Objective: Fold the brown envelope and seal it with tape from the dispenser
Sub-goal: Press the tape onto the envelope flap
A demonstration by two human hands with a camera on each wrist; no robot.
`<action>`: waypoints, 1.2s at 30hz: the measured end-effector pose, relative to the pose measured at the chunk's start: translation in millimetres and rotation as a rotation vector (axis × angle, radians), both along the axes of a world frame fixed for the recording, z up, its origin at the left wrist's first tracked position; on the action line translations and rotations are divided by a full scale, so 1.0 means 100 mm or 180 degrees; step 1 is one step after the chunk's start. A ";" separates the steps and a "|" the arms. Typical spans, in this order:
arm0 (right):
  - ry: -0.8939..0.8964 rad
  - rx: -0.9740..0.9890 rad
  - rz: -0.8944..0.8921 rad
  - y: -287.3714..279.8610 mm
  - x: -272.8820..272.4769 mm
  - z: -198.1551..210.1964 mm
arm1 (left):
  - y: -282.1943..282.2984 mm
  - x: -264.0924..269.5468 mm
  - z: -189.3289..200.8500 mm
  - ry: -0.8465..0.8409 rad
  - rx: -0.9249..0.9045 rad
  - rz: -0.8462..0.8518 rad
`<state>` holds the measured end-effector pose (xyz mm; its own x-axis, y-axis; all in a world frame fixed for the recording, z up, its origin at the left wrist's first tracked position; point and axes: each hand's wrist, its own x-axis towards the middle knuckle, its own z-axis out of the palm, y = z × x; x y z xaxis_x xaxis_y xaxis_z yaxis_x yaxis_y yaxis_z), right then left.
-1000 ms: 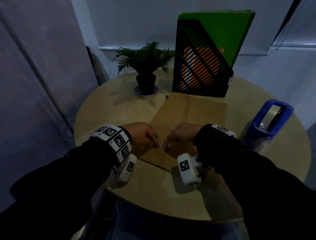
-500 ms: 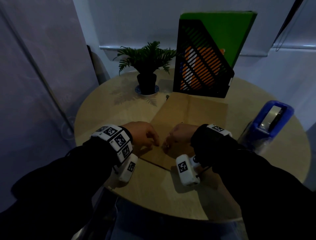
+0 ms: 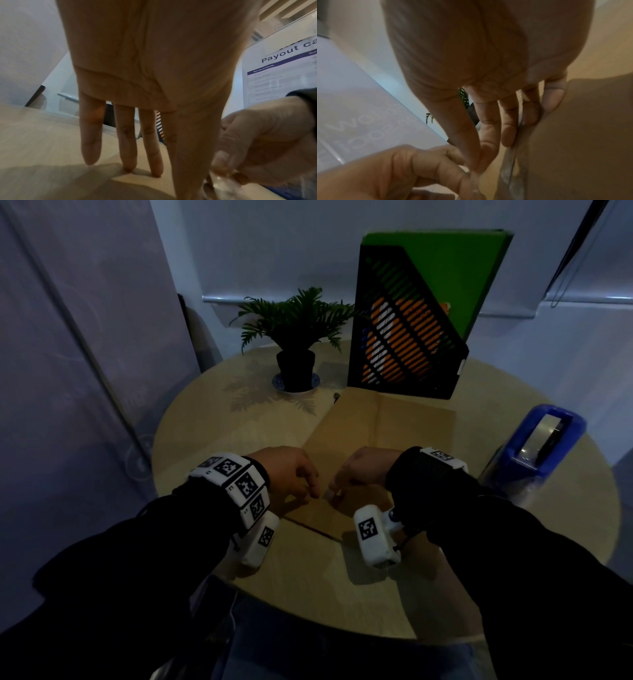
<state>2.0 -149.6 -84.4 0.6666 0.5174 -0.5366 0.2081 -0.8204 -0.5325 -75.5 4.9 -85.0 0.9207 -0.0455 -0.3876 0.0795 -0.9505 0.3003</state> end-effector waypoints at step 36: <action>-0.0181 -0.0347 0.0314 0.06 -0.02 -0.02 | 0.02 0.06 -0.07 -0.0028 -0.0115 0.0040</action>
<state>0.4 -143.4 -86.4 0.6464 0.5226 -0.5559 0.3178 -0.8468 -0.4265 -69.9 7.1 -92.5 0.9246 -0.0477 -0.3778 0.0885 -0.9380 0.3351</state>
